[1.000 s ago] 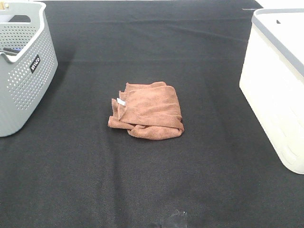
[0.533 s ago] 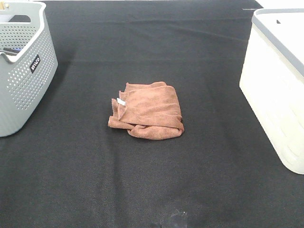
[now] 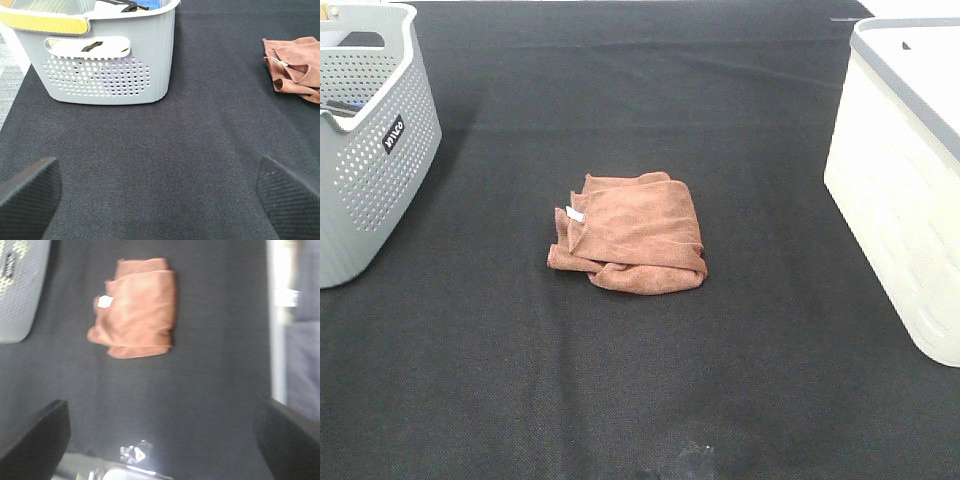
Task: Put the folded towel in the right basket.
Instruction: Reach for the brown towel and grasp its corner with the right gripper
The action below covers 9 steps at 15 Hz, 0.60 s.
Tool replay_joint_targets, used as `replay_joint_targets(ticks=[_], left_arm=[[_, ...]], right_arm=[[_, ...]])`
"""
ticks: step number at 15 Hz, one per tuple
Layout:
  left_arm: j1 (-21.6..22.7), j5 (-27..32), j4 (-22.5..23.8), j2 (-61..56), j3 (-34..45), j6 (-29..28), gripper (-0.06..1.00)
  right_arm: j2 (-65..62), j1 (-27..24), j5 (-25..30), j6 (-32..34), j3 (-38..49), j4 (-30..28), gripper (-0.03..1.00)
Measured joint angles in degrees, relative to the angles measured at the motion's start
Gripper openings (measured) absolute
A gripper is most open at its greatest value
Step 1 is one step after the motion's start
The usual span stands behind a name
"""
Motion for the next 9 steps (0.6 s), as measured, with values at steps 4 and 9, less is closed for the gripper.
replay_joint_targets(ticks=[4,9], left_arm=[[0.0,0.0,0.0,0.0,0.0,0.0,0.99],[0.0,0.0,0.0,0.0,0.0,0.0,0.99]], right_arm=[[16.9,12.5,-5.0,-1.1,-4.6,2.2,0.95],[34.4,14.6,-19.3,-1.4,-5.1,5.8,0.95]])
